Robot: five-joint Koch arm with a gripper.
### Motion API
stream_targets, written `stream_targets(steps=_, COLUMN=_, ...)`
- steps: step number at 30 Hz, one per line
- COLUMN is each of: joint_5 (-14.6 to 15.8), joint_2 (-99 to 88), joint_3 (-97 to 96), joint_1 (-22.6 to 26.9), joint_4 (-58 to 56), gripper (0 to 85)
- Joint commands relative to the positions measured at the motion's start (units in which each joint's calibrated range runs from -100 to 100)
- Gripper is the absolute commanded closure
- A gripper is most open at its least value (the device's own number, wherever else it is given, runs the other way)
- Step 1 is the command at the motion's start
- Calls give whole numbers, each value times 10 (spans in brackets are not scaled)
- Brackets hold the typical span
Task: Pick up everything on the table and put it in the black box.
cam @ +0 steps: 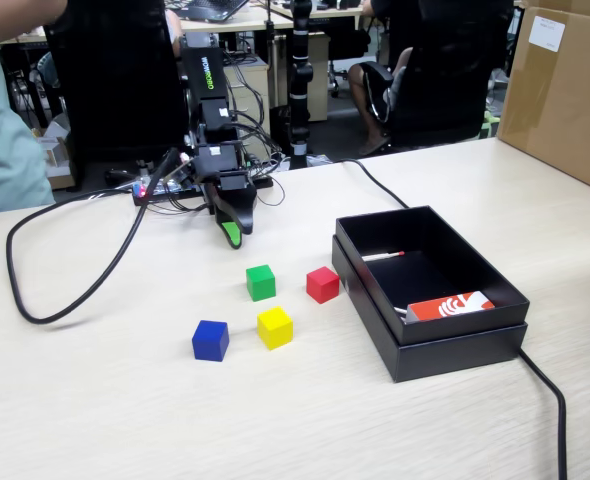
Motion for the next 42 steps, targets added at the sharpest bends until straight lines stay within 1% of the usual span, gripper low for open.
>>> stream_targets(steps=1, joint_5=14, joint_2=56, joint_3=106, joint_1=-3, joint_4=-77, gripper=383)
stream_targets(steps=7, joint_5=21, joint_2=249, joint_3=299, joint_1=-9, joint_4=-155, gripper=387)
stream_targets(steps=9, joint_5=23, joint_2=347, joint_3=387, joint_1=-13, joint_4=-183, gripper=406)
stream_targets(steps=10, joint_5=23, joint_2=366, joint_3=402, joint_1=-14, joint_4=-188, gripper=407)
stream_targets(steps=11, joint_5=26, joint_2=460, joint_3=466, joint_1=-11, joint_4=-208, gripper=407)
stream_targets(steps=12, joint_5=28, joint_2=490, joint_3=483, joint_1=-10, joint_4=-208, gripper=407)
stream_targets(steps=13, joint_5=39, joint_2=580, joint_3=533, joint_1=-1, joint_4=-208, gripper=414)
stream_targets(steps=20, joint_5=58, joint_2=671, joint_3=568, joint_1=14, joint_4=-208, gripper=426)
stream_targets(steps=22, joint_5=63, joint_2=695, joint_3=571, joint_1=17, joint_4=-208, gripper=476)
stream_targets(steps=24, joint_5=68, joint_2=701, joint_3=577, joint_1=17, joint_4=-208, gripper=608)
stream_targets(steps=25, joint_5=70, joint_2=677, joint_3=586, joint_1=14, joint_4=-208, gripper=763)
stream_targets(steps=27, joint_5=73, joint_2=620, joint_3=591, joint_1=18, joint_4=-236, gripper=763)
stream_targets(steps=30, joint_5=81, joint_2=542, joint_3=612, joint_1=39, joint_4=-276, gripper=763)
stream_targets(steps=31, joint_5=93, joint_2=475, joint_3=656, joint_1=76, joint_4=-311, gripper=763)
stream_targets(steps=35, joint_5=112, joint_2=452, joint_3=729, joint_1=125, joint_4=-318, gripper=763)
stream_targets(steps=37, joint_5=123, joint_2=478, joint_3=774, joint_1=147, joint_4=-318, gripper=763)
stream_targets(steps=39, joint_5=137, joint_2=577, joint_3=856, joint_1=173, joint_4=-318, gripper=762)
stream_targets(steps=42, joint_5=142, joint_2=688, joint_3=921, joint_1=182, joint_4=-329, gripper=761)
